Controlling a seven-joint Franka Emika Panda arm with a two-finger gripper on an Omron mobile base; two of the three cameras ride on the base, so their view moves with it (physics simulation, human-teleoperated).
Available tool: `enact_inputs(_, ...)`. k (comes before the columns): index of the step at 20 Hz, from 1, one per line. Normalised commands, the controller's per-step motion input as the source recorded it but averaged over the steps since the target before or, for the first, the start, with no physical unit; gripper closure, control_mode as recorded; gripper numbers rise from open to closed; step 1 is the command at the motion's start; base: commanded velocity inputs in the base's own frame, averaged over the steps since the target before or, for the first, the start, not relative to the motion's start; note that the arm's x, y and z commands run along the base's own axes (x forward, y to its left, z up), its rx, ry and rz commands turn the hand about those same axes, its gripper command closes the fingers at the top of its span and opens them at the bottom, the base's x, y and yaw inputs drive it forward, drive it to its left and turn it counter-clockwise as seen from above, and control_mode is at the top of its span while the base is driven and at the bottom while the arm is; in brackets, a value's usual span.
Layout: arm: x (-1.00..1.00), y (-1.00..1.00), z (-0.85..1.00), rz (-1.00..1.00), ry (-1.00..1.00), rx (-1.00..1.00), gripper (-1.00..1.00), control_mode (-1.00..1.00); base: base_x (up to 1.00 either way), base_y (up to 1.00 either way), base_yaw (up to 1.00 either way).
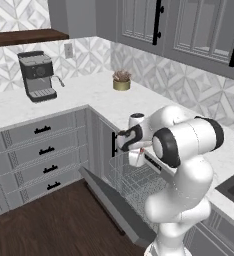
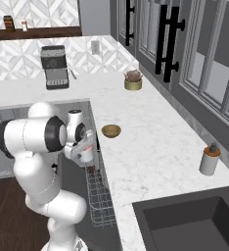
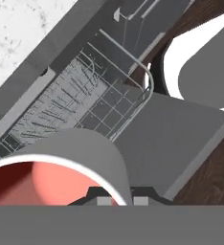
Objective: Pick up the cup and bowl from the counter, place them in the dishwasher, and close the dishwasher door.
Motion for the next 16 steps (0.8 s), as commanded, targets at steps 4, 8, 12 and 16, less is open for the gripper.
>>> enact_inputs(4, 0.25, 0.59, -0.58, -0.03, 0.0, -0.14, 1.0, -1.0, 0.0, 0.0, 0.0)
enact_inputs(8, 0.24, 0.43, -0.62, -0.03, 0.0, -0.13, 1.0, -1.0, 0.0, 0.0, 0.0)
enact_inputs(12, 0.48, 0.25, -0.58, -0.08, 0.0, -0.07, 1.0, -1.0, 0.0, 0.0, 0.0)
enact_inputs(16, 0.58, 0.28, -0.45, -0.12, 0.0, -0.05, 1.0, -1.0, 0.0, 0.0, 0.0)
